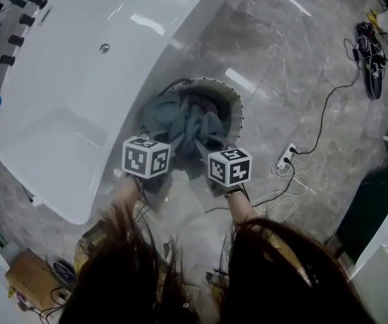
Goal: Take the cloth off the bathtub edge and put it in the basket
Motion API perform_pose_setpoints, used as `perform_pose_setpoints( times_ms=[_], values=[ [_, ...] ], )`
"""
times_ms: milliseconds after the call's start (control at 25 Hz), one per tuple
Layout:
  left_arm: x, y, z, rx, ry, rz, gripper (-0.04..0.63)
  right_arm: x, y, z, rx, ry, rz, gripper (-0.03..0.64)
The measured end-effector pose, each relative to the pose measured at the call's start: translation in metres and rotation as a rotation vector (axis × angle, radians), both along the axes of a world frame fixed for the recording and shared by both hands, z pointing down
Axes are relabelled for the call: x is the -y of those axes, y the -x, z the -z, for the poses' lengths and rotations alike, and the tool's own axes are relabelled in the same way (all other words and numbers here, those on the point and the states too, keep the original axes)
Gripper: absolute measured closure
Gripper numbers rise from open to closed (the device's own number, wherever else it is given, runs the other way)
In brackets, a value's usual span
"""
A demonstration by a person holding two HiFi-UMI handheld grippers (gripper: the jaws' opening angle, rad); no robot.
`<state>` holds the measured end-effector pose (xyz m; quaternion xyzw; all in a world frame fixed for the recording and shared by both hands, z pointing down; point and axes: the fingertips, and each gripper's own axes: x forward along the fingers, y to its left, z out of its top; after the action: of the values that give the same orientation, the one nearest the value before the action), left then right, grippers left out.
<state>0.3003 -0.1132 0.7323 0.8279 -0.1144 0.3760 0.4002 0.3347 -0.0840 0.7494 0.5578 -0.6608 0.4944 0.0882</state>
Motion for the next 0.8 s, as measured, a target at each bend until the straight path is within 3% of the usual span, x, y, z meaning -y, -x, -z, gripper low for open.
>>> perform_pose_setpoints(
  times_ms=[600,800],
  values=[
    [-0.008,0.005,-0.119,0.167,0.038,0.067,0.523,-0.014,-0.002,-0.116,-0.118,0.197,0.13,0.548],
    [-0.004,0.017,-0.141,0.266,0.029,0.075,0.523,-0.017,0.0,-0.132,-0.118,0.255,0.144,0.568]
  ],
)
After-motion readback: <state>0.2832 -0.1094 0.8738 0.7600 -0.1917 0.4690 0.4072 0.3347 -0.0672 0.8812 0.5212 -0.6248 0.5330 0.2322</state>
